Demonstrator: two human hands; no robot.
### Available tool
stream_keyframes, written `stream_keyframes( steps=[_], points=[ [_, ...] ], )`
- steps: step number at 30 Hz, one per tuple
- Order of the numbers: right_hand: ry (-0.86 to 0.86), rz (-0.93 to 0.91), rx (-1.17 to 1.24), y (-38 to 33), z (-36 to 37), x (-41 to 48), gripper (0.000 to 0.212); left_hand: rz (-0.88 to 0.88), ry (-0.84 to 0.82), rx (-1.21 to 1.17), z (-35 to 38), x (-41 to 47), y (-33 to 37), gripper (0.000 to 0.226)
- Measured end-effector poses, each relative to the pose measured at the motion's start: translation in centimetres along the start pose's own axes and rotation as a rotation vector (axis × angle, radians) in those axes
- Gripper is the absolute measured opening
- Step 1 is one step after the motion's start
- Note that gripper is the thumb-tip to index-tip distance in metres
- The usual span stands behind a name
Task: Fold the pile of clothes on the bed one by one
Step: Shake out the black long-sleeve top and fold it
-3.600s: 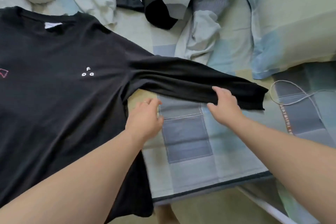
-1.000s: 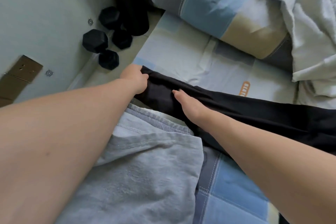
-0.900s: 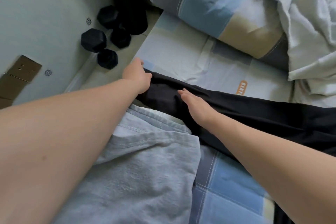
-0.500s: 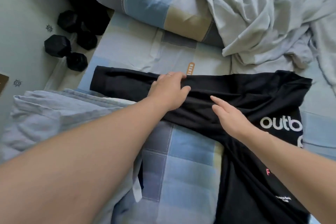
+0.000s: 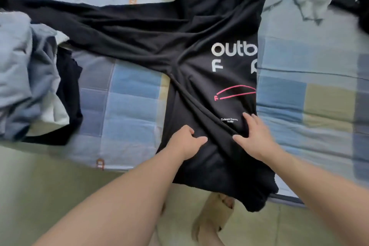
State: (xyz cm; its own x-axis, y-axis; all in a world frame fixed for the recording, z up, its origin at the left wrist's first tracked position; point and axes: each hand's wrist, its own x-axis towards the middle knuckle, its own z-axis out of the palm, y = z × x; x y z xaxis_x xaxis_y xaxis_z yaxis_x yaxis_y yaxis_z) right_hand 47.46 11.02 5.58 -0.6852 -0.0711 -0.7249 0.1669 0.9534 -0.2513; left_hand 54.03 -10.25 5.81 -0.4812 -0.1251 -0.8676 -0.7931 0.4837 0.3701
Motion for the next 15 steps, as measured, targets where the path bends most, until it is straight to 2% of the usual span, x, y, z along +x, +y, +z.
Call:
stream_keyframes(
  steps=[3,5,7,9,10,11,13,15],
  points=[
    [0.096,0.066,0.13,3.3,1.5,-1.4,0.091,-0.018,0.061,-0.077,3.7,-0.5,-0.2,0.044],
    [0.103,0.086,0.3,4.7,2.3,-2.0,0.075,-0.014,0.112,-0.172,5.5,-0.2,0.4,0.04],
    [0.083,0.055,0.333,5.6,3.0,-2.4,0.048,-0.034,0.136,-0.292,6.7,0.4,1.7,0.051],
    [0.107,-0.027,0.224,6.4,3.5,-2.8,0.025,-0.114,0.139,-0.415,7.3,0.9,3.3,0.075],
    [0.127,-0.08,0.136,6.7,3.8,-3.1,0.022,-0.167,0.132,-0.47,7.5,1.0,4.0,0.083],
    [0.139,-0.131,0.058,6.8,4.0,-3.5,0.024,-0.206,0.116,-0.515,7.7,1.0,4.6,0.082],
    [0.112,-0.227,-0.022,7.1,4.3,-4.3,0.03,-0.227,0.099,-0.561,7.9,0.9,5.1,0.063],
    [0.014,-0.28,-0.007,7.0,4.5,-5.2,0.027,-0.235,0.126,-0.529,7.8,0.6,5.0,0.04]
  ],
)
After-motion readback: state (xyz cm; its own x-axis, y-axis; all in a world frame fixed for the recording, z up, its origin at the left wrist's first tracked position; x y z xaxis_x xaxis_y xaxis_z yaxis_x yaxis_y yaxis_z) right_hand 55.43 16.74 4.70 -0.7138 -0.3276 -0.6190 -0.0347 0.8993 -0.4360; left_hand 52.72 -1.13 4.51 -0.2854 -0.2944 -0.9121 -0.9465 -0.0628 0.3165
